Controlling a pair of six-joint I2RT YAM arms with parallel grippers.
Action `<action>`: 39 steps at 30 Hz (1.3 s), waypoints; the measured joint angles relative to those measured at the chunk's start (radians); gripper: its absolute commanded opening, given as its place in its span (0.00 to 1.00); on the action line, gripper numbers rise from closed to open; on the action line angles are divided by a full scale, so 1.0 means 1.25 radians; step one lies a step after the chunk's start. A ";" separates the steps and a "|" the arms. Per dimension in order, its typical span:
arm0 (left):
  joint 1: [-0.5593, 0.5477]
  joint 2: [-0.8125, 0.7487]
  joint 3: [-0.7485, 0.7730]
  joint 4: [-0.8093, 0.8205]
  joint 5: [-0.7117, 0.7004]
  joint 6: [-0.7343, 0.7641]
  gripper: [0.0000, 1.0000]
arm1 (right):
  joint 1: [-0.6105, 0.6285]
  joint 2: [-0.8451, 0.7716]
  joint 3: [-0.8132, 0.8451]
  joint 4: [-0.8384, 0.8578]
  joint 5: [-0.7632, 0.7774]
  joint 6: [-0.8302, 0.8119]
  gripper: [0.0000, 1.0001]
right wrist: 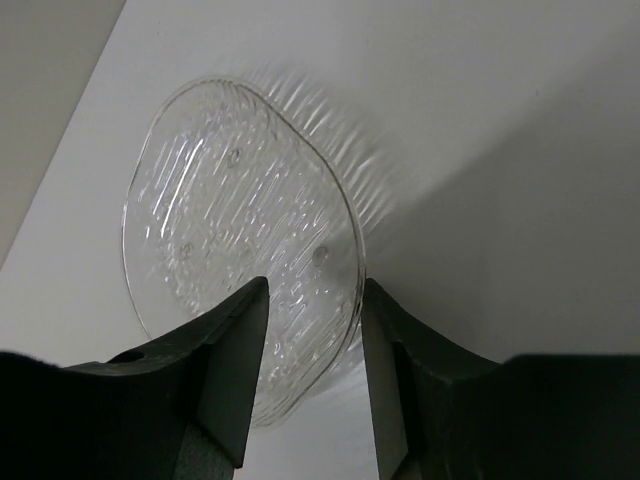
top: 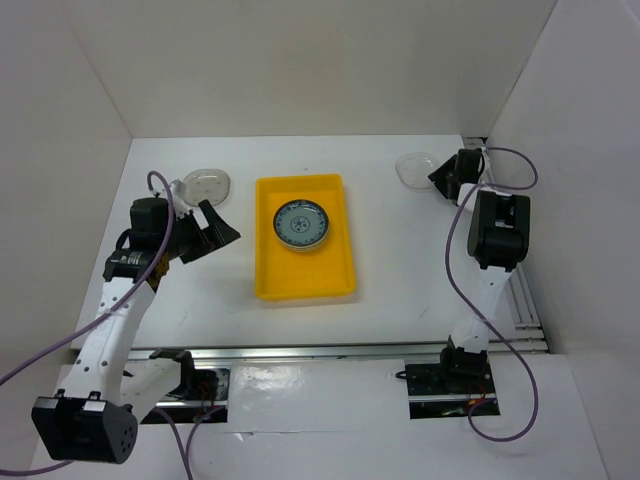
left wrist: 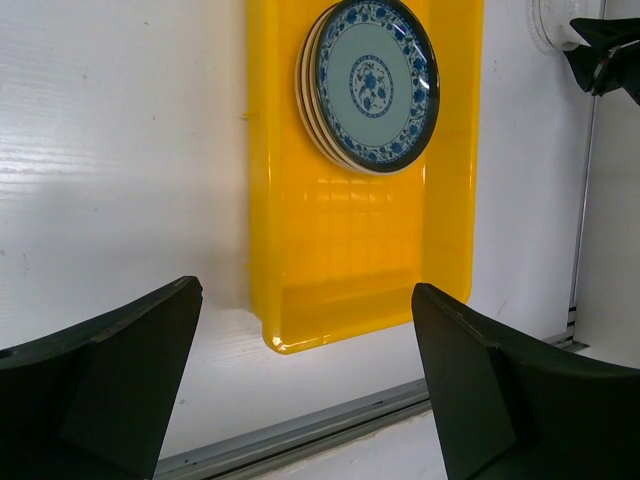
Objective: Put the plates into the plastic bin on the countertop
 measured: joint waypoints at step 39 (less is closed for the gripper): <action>0.162 0.014 -0.022 -0.021 0.037 0.031 1.00 | 0.405 -0.139 0.185 -0.339 -0.216 -0.424 0.00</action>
